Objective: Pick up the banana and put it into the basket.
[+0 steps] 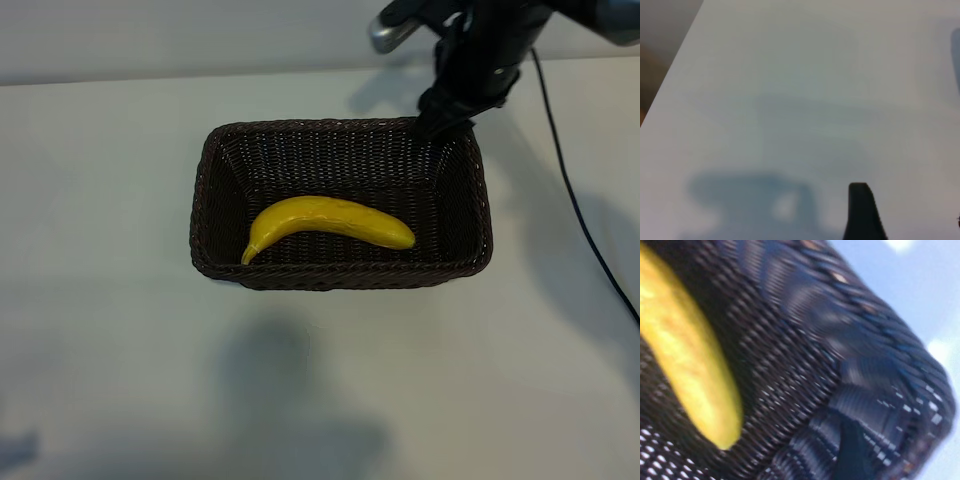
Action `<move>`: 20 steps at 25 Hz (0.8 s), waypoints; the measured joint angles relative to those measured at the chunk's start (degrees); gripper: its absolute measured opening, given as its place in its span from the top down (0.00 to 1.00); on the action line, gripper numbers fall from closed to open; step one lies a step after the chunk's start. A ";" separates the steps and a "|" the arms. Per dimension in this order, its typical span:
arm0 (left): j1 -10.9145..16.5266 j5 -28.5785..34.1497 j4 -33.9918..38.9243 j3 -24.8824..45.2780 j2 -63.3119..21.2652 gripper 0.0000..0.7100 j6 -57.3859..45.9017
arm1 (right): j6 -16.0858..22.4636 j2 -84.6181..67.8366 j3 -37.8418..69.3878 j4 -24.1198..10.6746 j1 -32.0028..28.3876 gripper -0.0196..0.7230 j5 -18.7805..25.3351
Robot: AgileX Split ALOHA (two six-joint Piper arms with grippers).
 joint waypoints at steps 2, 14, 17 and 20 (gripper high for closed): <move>0.00 0.00 0.00 0.00 0.00 0.31 0.00 | 2.20 0.00 0.00 0.08 -1.40 0.27 0.69; 0.00 0.00 0.00 0.00 0.00 0.31 -0.06 | 18.87 0.00 0.00 -1.00 -14.55 0.27 4.51; 0.00 0.00 0.00 0.00 0.00 0.31 -0.06 | 19.60 0.00 0.00 -1.00 -18.66 0.27 7.03; 0.00 0.00 0.00 0.00 0.00 0.31 -0.12 | 20.70 -0.02 0.00 -1.00 -22.41 0.27 9.68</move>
